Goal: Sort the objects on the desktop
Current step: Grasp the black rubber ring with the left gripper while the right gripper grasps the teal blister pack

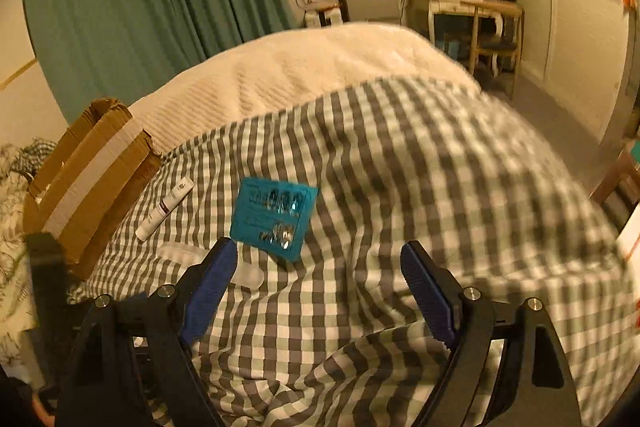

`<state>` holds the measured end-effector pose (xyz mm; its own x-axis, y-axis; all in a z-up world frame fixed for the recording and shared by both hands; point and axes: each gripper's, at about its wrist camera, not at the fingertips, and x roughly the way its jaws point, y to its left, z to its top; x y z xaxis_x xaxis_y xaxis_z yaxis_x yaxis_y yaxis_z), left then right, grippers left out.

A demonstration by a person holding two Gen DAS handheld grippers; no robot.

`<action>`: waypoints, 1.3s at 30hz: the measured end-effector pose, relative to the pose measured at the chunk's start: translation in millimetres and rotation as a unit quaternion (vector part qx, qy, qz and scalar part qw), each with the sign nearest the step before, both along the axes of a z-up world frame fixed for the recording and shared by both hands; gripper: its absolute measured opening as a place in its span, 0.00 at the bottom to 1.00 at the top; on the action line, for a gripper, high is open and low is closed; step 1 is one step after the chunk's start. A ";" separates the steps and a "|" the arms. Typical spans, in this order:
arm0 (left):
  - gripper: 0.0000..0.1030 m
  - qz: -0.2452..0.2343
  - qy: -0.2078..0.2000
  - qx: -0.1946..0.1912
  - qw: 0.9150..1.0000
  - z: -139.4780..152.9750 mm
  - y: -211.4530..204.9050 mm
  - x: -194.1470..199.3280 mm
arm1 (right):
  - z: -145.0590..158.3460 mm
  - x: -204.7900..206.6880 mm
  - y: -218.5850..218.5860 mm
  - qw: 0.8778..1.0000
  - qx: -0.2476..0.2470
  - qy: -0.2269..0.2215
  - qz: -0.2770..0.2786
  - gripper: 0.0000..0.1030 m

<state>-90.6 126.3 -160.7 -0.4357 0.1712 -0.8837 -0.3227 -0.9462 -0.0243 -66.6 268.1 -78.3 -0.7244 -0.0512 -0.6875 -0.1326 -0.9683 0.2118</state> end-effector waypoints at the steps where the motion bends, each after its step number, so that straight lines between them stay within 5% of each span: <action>1: 0.64 -0.005 0.002 -0.004 1.000 -3.1 2.4 -1.4 | -3.2 -2.6 2.5 1.000 -0.011 -0.003 -0.002 0.81; 4: 0.10 -0.014 0.005 0.008 1.000 -2.4 1.7 -3.2 | -3.2 -4.9 7.4 0.999 -0.034 0.003 -0.001 0.81; 5: 0.07 -0.012 0.005 0.015 1.000 -1.4 -0.9 -3.9 | -3.1 -6.0 6.0 0.999 -0.033 0.003 0.000 0.81; 13: 0.05 0.036 0.037 0.094 0.994 20.8 -43.9 -6.3 | -9.5 -14.1 -16.7 1.000 0.012 -0.025 0.015 0.81; 21: 0.05 0.066 0.091 0.087 0.990 29.9 -79.0 -18.0 | -27.4 -48.4 -30.7 0.998 0.015 -0.065 0.010 0.81; 28: 0.05 0.090 0.090 0.119 0.985 16.2 -100.3 -34.7 | -58.6 -101.2 -32.5 0.994 0.002 -0.106 -0.006 0.80; 30: 0.05 0.095 0.085 0.127 0.984 11.7 -103.5 -35.7 | -67.6 -110.6 -30.6 0.993 -0.007 -0.116 -0.017 0.73; 32: 0.05 0.101 0.079 0.134 0.983 7.5 -106.9 -36.7 | -67.1 -108.3 -31.7 0.994 -0.009 -0.107 -0.019 0.48; 34: 0.05 0.112 0.082 0.136 0.981 6.6 -111.3 -36.0 | -60.0 -98.5 -41.5 0.995 0.006 -0.097 -0.014 0.38; 39: 0.05 0.123 0.087 0.132 0.980 8.8 -116.2 -30.5 | -43.1 -68.0 -74.1 0.998 0.001 -0.059 0.035 0.25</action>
<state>-121.1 10.1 -151.9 -0.6332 0.2551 -0.7307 -0.1064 -0.9638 -0.2443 -134.6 194.0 -121.4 -0.6324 -0.0973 -0.7685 -0.0878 -0.9767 0.1959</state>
